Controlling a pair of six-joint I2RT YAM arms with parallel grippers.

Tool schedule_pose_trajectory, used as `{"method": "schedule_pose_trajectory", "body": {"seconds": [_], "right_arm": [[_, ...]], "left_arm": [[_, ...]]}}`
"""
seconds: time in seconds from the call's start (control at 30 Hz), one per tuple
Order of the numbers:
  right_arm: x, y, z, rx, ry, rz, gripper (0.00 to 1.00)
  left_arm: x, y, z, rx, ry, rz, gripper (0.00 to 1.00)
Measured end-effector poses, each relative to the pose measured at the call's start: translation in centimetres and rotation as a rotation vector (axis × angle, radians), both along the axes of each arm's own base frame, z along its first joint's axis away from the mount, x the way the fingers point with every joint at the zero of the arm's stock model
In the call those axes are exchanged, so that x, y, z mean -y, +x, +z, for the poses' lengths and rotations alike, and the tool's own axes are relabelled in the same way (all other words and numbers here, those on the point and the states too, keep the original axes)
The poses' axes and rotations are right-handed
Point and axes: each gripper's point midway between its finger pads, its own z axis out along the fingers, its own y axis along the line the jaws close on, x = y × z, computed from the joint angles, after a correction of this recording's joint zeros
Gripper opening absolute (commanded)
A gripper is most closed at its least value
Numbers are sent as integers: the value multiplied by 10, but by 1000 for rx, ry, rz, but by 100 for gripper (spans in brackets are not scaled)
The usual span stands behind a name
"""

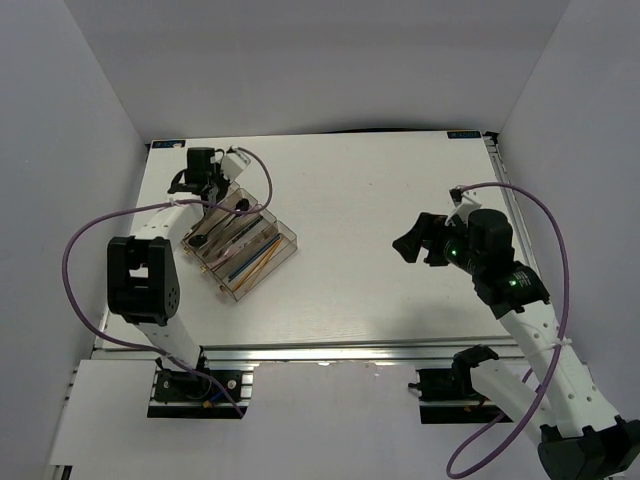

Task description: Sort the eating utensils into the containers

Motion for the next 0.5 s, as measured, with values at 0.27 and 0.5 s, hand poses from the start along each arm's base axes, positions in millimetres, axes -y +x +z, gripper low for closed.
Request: {"method": "schedule_pose_trajectory", "body": {"seconds": [0.27,0.5], "right_arm": [[-2,-2,-18,-19,-29,16,89],[1,2,-21,-18,-53,-2,89]], "left_arm": [[-23,0,-19,-12,17,-21,0],[-36,12,-47,-26,-11,-6,0]]}}
